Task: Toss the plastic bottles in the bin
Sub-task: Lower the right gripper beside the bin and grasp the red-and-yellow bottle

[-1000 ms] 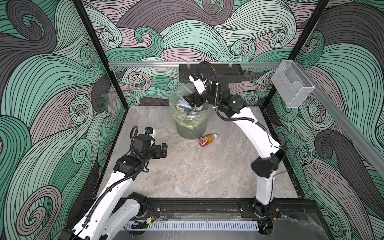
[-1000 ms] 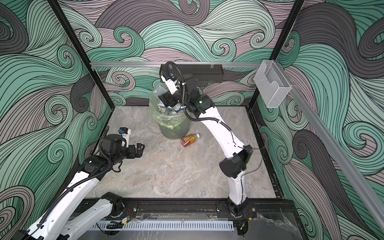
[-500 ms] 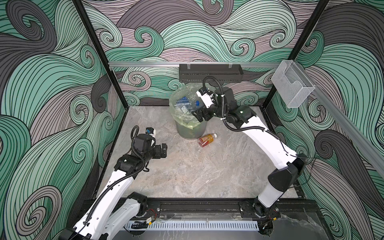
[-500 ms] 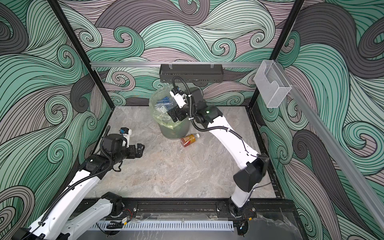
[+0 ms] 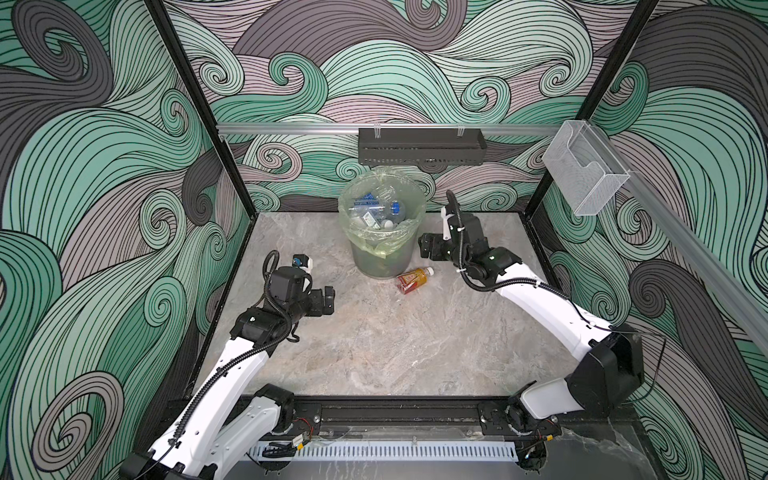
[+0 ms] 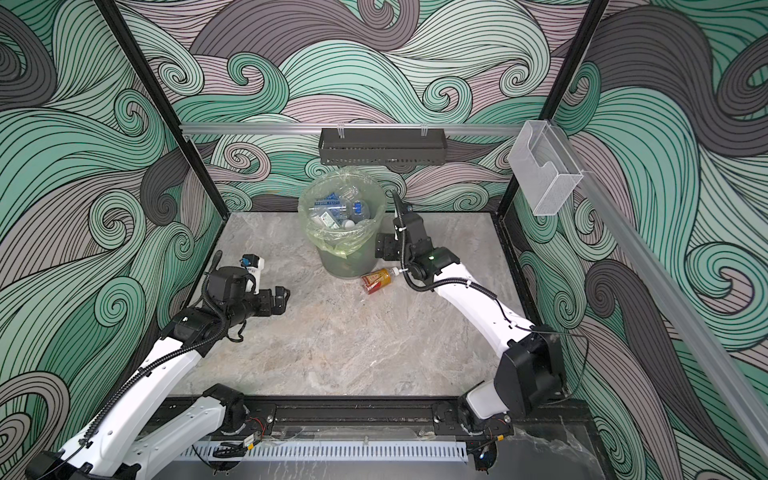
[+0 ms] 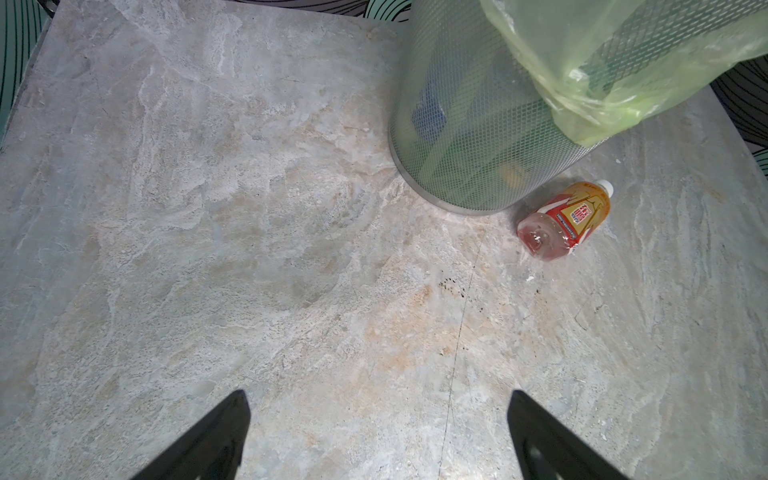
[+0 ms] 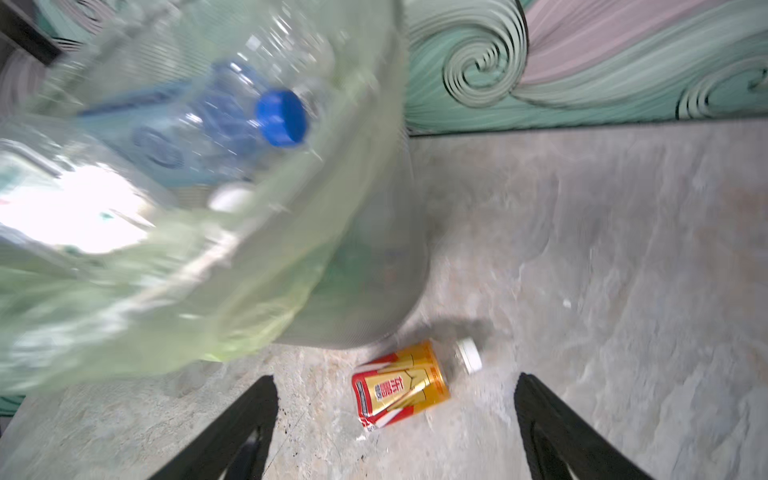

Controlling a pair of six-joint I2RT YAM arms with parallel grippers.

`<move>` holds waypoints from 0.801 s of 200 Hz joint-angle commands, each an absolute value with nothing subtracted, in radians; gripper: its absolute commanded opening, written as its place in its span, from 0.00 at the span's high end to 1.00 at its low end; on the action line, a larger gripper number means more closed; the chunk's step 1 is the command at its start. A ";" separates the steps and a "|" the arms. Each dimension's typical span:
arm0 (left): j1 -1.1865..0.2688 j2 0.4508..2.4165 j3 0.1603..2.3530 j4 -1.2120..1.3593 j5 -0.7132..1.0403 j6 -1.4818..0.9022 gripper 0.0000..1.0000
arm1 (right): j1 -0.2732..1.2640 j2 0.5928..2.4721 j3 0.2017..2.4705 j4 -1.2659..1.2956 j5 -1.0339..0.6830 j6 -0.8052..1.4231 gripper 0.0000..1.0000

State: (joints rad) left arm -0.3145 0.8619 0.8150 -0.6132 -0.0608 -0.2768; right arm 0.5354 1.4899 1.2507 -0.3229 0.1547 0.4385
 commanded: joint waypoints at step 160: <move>-0.306 0.781 0.815 -0.659 -0.114 -0.265 0.01 | 0.529 1.868 1.163 -0.083 0.055 0.878 0.09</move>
State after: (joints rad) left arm -0.3141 0.7853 0.8139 -0.6369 -0.0978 -0.2722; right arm 0.5335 1.8572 1.1503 -0.0753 0.0479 0.8444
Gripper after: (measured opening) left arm 0.986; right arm 0.914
